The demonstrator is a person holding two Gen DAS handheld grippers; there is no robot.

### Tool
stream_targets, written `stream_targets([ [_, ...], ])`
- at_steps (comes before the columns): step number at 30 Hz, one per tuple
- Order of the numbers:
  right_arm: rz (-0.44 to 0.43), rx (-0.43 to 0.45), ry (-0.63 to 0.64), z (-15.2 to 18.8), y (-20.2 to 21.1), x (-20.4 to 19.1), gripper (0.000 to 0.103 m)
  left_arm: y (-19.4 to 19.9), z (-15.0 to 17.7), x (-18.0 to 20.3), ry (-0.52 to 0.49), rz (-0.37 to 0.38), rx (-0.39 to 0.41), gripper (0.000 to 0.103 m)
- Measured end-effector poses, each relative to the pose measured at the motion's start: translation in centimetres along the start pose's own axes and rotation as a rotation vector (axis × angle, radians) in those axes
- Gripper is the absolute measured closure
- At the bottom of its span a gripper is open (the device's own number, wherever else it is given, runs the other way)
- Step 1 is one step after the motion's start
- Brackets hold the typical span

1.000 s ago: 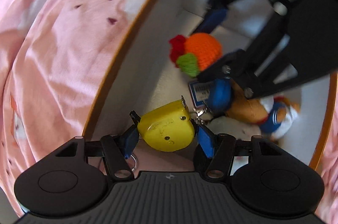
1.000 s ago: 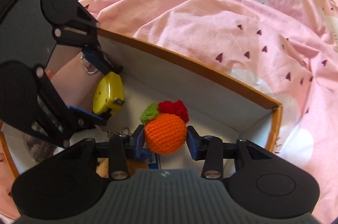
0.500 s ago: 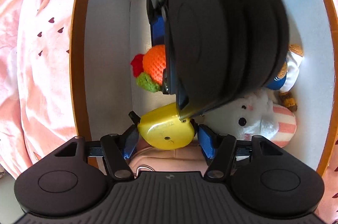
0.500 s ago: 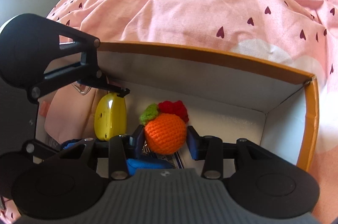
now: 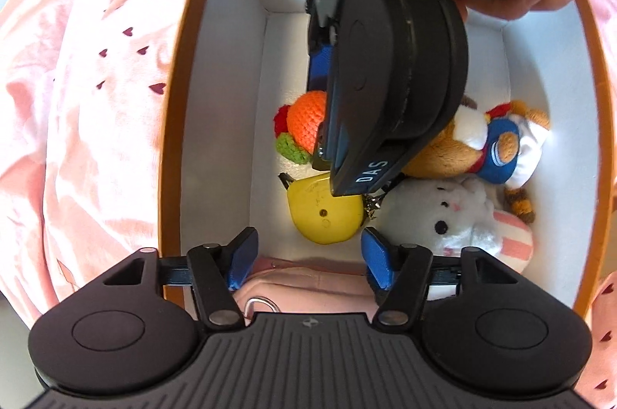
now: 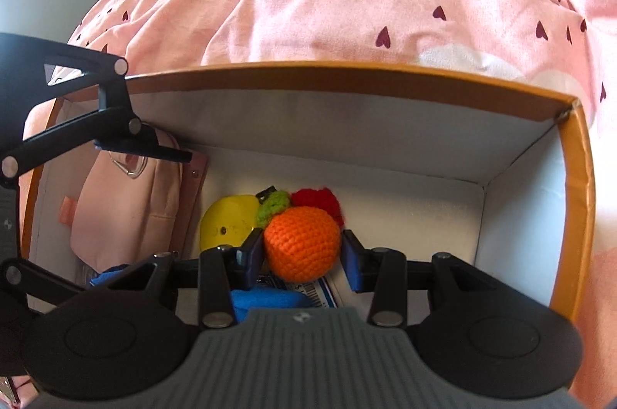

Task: Organize objects
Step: 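Lower both items into the box and open both tools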

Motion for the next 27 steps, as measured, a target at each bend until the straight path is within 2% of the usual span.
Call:
stream_targets([
  [5,0.016,-0.037,0.001,-0.3,-0.9,-0.5,0.059,1.1,1.9,0.1,0.073,-0.012,0.039,0.032],
  [9,-0.047,-0.067,-0.044,-0.3,-1.9,-0.9,0.059,2.1,3.3,0.1,0.127,-0.015,0.074,0.032],
  [17,-0.039,-0.069,-0.060,-0.7,-2.1,-1.9,0.057,3.6,5.0,0.7,0.202,-0.018,0.128,0.032],
  [21,-0.036,-0.062,-0.059,-0.5,-1.5,-1.5,0.048,4.2,5.8,1.3,0.230,-0.007,0.149,0.032],
  [27,-0.048,-0.019,-0.085,-0.4,-0.1,-1.0,0.048,6.1,7.1,2.0,0.296,-0.006,0.175,0.032],
])
Point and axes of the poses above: each gripper's, at about its wrist camera, not at the fingertips, and y roughly against the way its jaws point, x to its right, z to its underside, the point moved 1 cm from there along -y, roughly the way its jaws point
